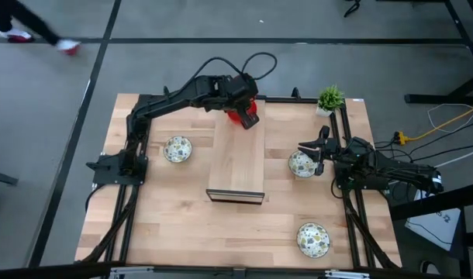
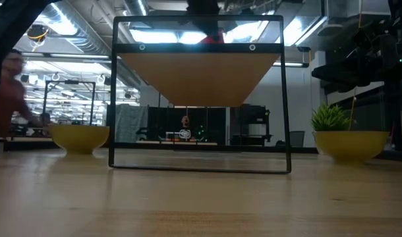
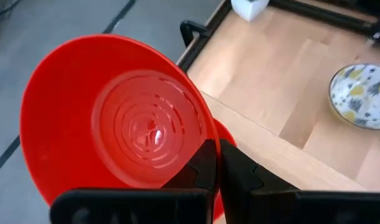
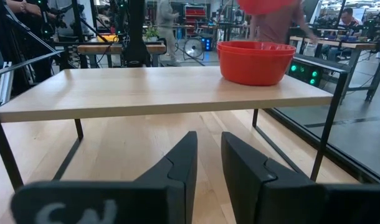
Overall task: Pick & Place Mini bowls
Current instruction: Stack the red bowl on top of the red bowls on the shelf
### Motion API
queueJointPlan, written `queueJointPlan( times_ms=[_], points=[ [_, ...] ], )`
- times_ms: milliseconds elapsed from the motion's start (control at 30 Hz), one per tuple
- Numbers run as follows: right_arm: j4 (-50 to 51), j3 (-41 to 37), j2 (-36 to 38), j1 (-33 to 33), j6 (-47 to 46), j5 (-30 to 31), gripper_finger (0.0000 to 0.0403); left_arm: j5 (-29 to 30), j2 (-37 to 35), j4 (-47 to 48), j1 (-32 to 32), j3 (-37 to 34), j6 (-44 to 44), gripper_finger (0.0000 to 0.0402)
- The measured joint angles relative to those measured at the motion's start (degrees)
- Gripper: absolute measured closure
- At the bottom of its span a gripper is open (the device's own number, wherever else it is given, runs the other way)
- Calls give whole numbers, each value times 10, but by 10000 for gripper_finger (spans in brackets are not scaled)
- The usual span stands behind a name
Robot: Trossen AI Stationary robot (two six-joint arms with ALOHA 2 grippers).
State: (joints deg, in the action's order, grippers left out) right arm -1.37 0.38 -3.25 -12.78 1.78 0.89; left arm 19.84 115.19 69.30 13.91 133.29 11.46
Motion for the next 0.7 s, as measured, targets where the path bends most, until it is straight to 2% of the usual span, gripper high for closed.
queueJointPlan(
  times_ms=[300, 433, 700],
  points=[
    [0, 0, 0, 0, 0, 0, 328, -11, 40, 17, 1, -1, -23, 398],
    [0, 0, 0, 0, 0, 0, 328, -32, 42, 20, 4, -1, -26, 398],
    [0, 0, 0, 0, 0, 0, 328, -32, 38, 57, 4, -1, -17, 398]
  ],
)
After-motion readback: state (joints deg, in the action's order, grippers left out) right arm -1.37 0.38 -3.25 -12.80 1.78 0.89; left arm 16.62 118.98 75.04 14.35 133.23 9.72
